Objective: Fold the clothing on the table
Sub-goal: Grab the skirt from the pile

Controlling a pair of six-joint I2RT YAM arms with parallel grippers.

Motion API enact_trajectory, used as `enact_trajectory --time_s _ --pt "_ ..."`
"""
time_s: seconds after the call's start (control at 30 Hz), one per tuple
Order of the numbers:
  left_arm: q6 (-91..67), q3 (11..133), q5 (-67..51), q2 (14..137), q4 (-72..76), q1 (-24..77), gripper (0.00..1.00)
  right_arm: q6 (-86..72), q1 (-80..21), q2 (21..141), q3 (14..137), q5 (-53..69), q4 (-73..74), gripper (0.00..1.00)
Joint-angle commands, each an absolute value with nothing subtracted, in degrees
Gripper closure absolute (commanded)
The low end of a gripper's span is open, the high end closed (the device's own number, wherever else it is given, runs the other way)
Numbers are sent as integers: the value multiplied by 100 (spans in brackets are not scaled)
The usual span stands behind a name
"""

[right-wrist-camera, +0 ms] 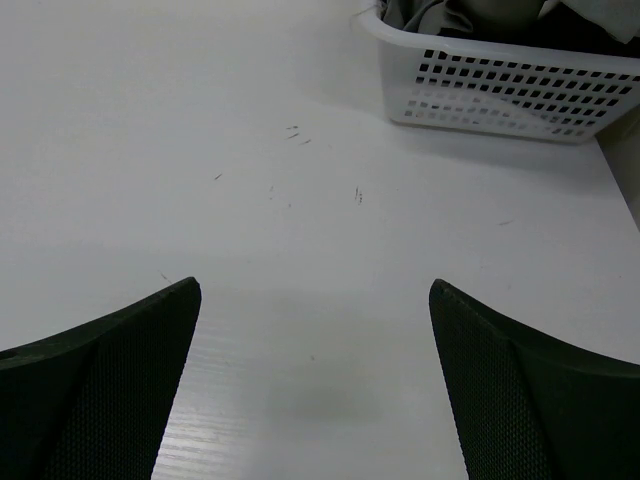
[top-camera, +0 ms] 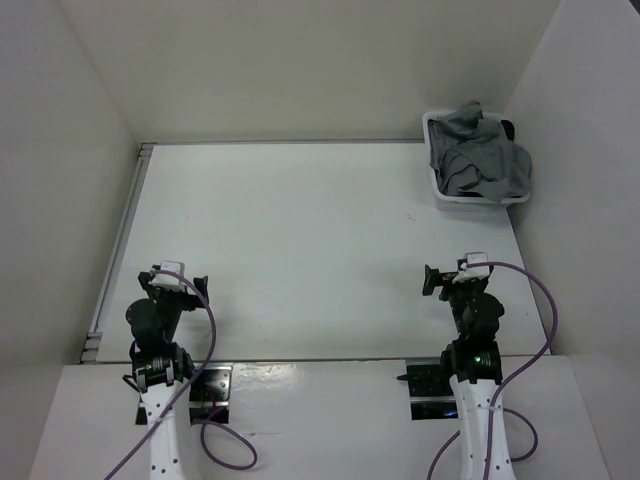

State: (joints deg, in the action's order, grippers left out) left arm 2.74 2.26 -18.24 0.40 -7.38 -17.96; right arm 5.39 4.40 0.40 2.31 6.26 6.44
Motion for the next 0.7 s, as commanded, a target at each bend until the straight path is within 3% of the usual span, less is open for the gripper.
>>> enact_trajectory --time_s 0.0,0.43,0.67 --pt "193 18 -1828 -721 -536 -1775 1 510 475 -431 -18 563 325 1" --pt "193 18 -1828 -721 -536 -1775 1 510 475 -431 -18 563 325 1" --pt "193 18 -1828 -721 -536 -1723 1 1651 475 -431 263 1643 457 1"
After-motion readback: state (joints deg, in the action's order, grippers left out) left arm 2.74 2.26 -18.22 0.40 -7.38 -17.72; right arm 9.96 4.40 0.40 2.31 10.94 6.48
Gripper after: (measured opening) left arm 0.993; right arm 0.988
